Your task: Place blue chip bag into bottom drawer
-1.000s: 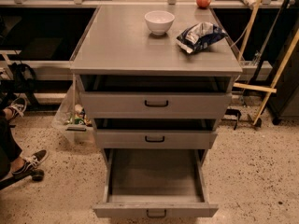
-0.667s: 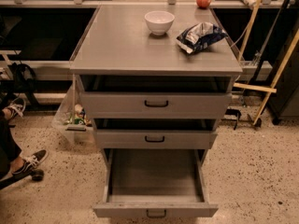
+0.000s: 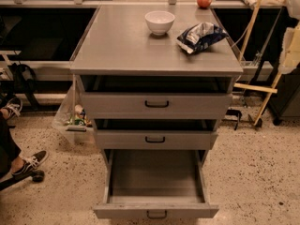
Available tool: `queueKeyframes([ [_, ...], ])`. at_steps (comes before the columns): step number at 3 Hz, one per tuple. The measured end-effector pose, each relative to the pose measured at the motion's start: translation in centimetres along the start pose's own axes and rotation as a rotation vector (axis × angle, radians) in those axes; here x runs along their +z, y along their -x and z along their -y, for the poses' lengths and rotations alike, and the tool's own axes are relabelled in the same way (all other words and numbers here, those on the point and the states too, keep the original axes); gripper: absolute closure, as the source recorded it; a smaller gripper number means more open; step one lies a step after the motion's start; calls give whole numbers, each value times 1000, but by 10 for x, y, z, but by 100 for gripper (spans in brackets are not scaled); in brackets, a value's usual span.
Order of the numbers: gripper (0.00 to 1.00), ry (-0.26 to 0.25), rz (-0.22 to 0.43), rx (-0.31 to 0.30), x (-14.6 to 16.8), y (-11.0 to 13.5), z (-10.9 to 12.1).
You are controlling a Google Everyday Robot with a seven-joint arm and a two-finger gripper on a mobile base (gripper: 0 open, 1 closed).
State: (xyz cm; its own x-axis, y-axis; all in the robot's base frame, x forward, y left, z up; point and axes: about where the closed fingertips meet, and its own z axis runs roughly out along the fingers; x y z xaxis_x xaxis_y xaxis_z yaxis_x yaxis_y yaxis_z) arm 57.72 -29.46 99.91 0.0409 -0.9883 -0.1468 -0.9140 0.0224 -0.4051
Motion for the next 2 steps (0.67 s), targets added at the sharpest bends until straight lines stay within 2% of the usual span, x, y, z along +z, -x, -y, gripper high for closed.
queueKeyframes([
  [1,0,-2,0,0,1,0,1],
  [2,0,-59,35,-11,0,-1,16],
])
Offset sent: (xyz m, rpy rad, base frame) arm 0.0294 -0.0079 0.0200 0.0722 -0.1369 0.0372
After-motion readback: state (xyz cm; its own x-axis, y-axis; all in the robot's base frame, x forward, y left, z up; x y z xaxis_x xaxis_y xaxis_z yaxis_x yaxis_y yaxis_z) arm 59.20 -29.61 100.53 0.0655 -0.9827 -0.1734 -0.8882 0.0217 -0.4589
